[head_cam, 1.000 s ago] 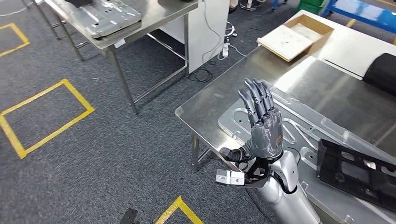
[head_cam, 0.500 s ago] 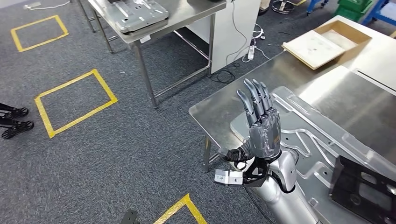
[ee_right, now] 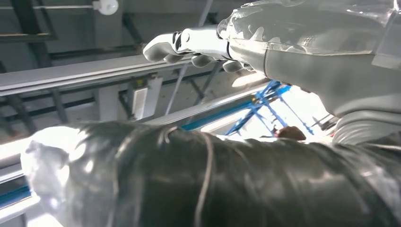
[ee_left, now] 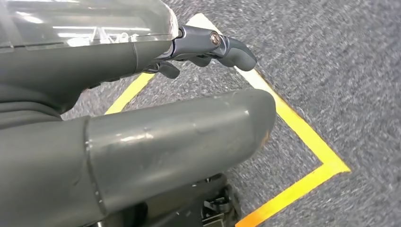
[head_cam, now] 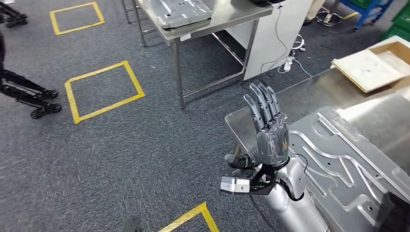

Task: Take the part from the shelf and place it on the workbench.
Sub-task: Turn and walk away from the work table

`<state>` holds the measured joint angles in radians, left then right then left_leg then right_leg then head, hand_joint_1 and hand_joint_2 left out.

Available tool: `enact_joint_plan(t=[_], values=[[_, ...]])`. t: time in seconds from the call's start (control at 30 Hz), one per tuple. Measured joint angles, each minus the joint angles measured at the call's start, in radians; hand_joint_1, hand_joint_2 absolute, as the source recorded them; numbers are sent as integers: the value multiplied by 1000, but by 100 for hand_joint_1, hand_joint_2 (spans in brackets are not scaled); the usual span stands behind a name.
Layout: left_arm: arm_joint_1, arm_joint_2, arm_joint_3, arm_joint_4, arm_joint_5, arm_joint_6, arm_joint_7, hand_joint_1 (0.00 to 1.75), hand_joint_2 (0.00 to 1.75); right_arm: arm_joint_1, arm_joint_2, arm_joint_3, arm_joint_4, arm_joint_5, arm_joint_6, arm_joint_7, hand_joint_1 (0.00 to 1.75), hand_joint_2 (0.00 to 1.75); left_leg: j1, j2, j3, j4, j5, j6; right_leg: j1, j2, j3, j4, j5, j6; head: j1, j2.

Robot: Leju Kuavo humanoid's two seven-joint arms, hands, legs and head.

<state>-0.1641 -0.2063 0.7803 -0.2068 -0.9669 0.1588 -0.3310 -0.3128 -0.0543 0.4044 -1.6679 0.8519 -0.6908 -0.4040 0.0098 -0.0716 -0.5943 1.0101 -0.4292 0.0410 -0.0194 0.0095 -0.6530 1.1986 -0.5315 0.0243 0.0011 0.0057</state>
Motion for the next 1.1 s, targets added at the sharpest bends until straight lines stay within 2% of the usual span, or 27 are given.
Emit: enact_joint_plan(t=[0.07, 0.1, 0.13, 0.17, 0.2, 0.23, 0.27, 0.33, 0.37, 0.4, 0.43, 0.47, 0.5, 0.57, 0.6, 0.63, 0.7, 0.73, 0.8, 0.87, 0.9, 0.93, 0.97, 1.0, 1.03, 1.1], values=[[-1, 0, 3, 0, 4, -3, -4, 0, 0, -5, 0, 0, 2, 0, -1, 0, 0, 0, -1, -22, -5, 9, -4, -8, -5, 37, 53, -121, 51, -3, 0, 0], [-2, 0, 4, 0, 5, -4, -6, 0, 0, -7, 1, 0, 3, 0, -2, 0, 0, 0, -1, -31, -9, 13, -4, -14, -5, 50, 65, -151, 57, -5, 0, 0], [-3, 0, 6, 0, 6, -5, -8, 0, 0, -9, 3, 0, 4, 0, -3, 0, 0, 0, -1, -40, -13, 14, -3, -20, -4, 56, 67, -159, 54, -7, 0, 0], [-2, 0, 7, 0, 8, -4, -10, 0, 0, -12, 5, 0, 6, 0, -4, 0, 0, 0, 0, -49, -16, 13, -2, -27, -1, 48, 67, -162, 55, -10, 0, 0], [-1, 0, 9, 0, 10, -4, -12, 0, 0, -15, 8, 0, 8, 0, -4, 0, 0, 0, 2, -48, -18, 12, -2, -33, -2, 38, 69, -164, 57, -16, 0, 0], [1, 1, 11, 0, 12, -3, -15, 0, 0, -18, 11, 1, 10, 0, -4, 0, 0, 0, 1, -33, -21, 18, -6, -39, -2, 28, 72, -168, 59, -23, -1, 0], [1, 1, 13, 0, 14, -3, -20, 0, 0, -20, 13, 1, 12, 0, -5, 0, 0, 0, 0, -7, -31, 40, -20, -43, -3, 17, 75, -172, 61, -31, -1, 0], [-2, 3, 16, 0, 16, -9, -35, 0, 0, -21, 16, 1, 15, 1, -5, 0, 0, 0, 0, 46, -76, 139, -74, -49, 0, -9, 78, -176, 60, -43, -2, 0], [-3, 4, 18, 0, 16, -16, -42, 0, 0, -21, 17, 1, 17, 3, -5, 0, 0, 0, 2, 58, -108, 205, -105, -52, 2, -23, 79, -176, 59, -48, -3, 0], [-3, 6, 19, 0, 17, -24, -51, 0, 0, -20, 17, 1, 20, 5, -5, 0, 0, 0, 3, 62, -133, 259, -125, -55, 4, -36, 79, -175, 57, -49, -3, 0], [-1, 9, 20, 0, 17, -35, -60, 0, 0, -18, 17, 1, 22, 8, -5, 1, 0, 0, 4, 64, -145, 285, -128, -57, 6, -48, 79, -174, 56, -50, -3, 0], [2, 13, 20, 0, 17, -45, -68, 0, 0, -17, 17, 1, 23, 10, -5, 1, 0, 0, 4, 66, -137, 273, -113, -57, 7, -60, 79, -174, 54, -49, -3, 0], [4, 17, 20, 0, 18, -54, -75, 0, 0, -15, 17, 1, 23, 10, -5, 1, 0, 0, 4, 72, -108, 220, -81, -56, 7, -70, 81, -172, 51, -48, -3, 0], [6, 26, 20, 0, 20, -64, -81, 0, 0, -13, 17, 1, 23, 10, -5, 1, 0, 0, -2, 108, -36, 82, -30, -48, 10, -89, 85, -170, 45, -42, -3, 0], [5, 29, 21, 0, 22, -66, -83, 0, 0, -12, 17, 1, 23, 9, -6, 0, 0, 0, -7, 123, -12, 36, -18, -42, 13, -96, 87, -169, 43, -38, -3, 0], [6, 32, 21, 0, 23, -68, -84, 0, 0, -11, 17, 1, 23, 9, -6, 0, 0, 0, -12, 132, -3, 16, -18, -36, 15, -104, 88, -169, 42, -34, -3, 0], [12, 38, 21, 0, 24, -69, -85, 0, 0, -9, 17, 1, 23, 9, -6, -1, 0, 0, -16, 118, -3, 11, -17, -24, 17, -118, 93, -174, 42, -25, -3, 0], [16, 41, 22, 0, 25, -69, -85, 0, 0, -8, 17, 1, 23, 9, -6, -2, 0, 0, -13, 109, -1, 5, -13, -19, 16, -116, 96, -175, 39, -20, -2, 0], [20, 44, 22, 0, 25, -69, -85, 0, 0, -8, 18, 1, 23, 9, -6, -2, 0, 0, -7, 91, 5, -9, -5, -6, 11, -74, 86, -144, 12, -11, -2, 0], [20, 44, 23, 0, 25, -68, -85, 0, 0, -4, 18, 1, 24, 9, -7, -2, 0, 0, -4, 71, 6, -13, -1, 1, 6, -25, 34, -34, -49, -7, -2, 0], [20, 44, 23, 0, 25, -66, -83, 0, 0, 0, 18, 1, 25, 8, -7, -2, 0, 0, -4, 60, 5, -13, -1, 2, 6, -16, -1, 34, -77, -6, -1, 0], [23, 44, 23, 0, 25, -64, -82, 0, 0, 3, 18, 1, 27, 8, -7, -2, 0, 0, -4, 48, 5, -12, -1, 2, 6, -14, -31, 88, -92, -5, -2, 0], [25, 45, 24, 0, 25, -61, -80, 0, 0, 6, 18, 1, 29, 8, -7, -2, 0, 0, -4, 36, 5, -11, -1, 2, 5, -13, -47, 112, -89, -4, -2, 0], [28, 45, 24, 0, 26, -58, -79, 0, 0, 7, 18, 1, 31, 7, -7, -2, 0, 0, -3, 23, 5, -9, -2, 1, 4, -12, -46, 99, -66, -3, -2, 0], [30, 45, 25, 0, 28, -55, -79, 0, 0, 7, 18, 1, 33, 7, -7, -3, 0, 0, -2, 10, 6, -6, -3, -1, 2, -6, -27, 51, -28, -3, -2, 0], [29, 45, 28, 0, 33, -47, -78, 0, 0, 3, 18, 1, 35, 7, -7, -3, 0, 0, -1, -13, 1, 7, -9, -11, -7, 34, 29, -82, 38, -2, -2, 0]])
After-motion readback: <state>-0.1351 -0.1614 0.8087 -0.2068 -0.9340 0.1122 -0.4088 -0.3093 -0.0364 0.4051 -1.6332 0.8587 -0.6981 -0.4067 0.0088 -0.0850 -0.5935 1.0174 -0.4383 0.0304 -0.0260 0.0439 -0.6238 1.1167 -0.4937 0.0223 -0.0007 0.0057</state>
